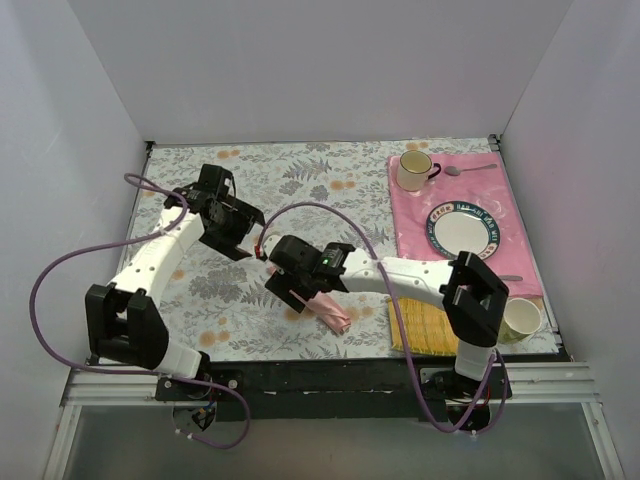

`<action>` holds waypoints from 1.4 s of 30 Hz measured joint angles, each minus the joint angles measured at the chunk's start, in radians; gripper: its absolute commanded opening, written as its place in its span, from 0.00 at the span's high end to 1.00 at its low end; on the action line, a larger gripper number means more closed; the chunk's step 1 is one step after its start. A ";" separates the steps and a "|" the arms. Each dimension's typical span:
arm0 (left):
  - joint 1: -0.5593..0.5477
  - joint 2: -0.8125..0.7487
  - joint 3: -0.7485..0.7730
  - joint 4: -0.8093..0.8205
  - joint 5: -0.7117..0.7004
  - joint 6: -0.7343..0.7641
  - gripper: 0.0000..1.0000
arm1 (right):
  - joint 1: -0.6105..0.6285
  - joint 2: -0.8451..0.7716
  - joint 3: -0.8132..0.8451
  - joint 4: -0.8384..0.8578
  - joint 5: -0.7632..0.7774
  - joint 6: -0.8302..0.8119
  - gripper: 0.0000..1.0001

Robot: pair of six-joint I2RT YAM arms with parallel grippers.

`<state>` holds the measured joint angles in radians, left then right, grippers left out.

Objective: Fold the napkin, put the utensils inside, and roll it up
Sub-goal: Roll the napkin with the utensil

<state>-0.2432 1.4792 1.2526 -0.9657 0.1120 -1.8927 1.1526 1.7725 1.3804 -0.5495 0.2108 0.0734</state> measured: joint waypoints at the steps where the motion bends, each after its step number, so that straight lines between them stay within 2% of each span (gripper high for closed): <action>1: 0.006 -0.024 -0.002 -0.022 -0.005 -0.017 0.27 | 0.016 0.021 0.010 0.000 0.020 0.002 0.16; 7: 0.035 -0.122 -0.003 -0.107 -0.036 -0.074 0.27 | 0.086 0.175 0.070 -0.031 0.150 0.027 0.21; 15: 0.042 -0.158 -0.045 -0.142 -0.044 -0.092 0.27 | 0.110 0.235 0.072 -0.055 0.272 0.052 0.27; 16: 0.043 -0.159 -0.049 -0.143 -0.044 -0.093 0.27 | 0.110 0.236 0.071 -0.055 0.280 0.055 0.32; 20: 0.048 -0.164 -0.059 -0.150 -0.044 -0.095 0.27 | 0.110 0.236 0.056 -0.054 0.314 0.063 0.37; 24: 0.054 -0.172 -0.069 -0.150 -0.041 -0.094 0.28 | 0.110 0.236 0.042 -0.048 0.341 0.065 0.51; 33: 0.059 -0.173 -0.085 -0.138 -0.022 -0.091 0.28 | 0.095 0.236 0.018 -0.040 0.378 0.064 0.72; 36: 0.060 -0.172 -0.085 -0.126 -0.016 -0.085 0.28 | 0.087 0.230 0.018 -0.039 0.370 0.055 0.79; 42: 0.064 -0.167 -0.109 -0.071 0.037 -0.048 0.28 | 0.030 0.201 0.018 -0.031 0.256 0.040 0.86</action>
<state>-0.1787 1.3121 1.1431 -1.0367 0.1490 -1.9408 1.1824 1.9736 1.3987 -0.5804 0.4671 0.1139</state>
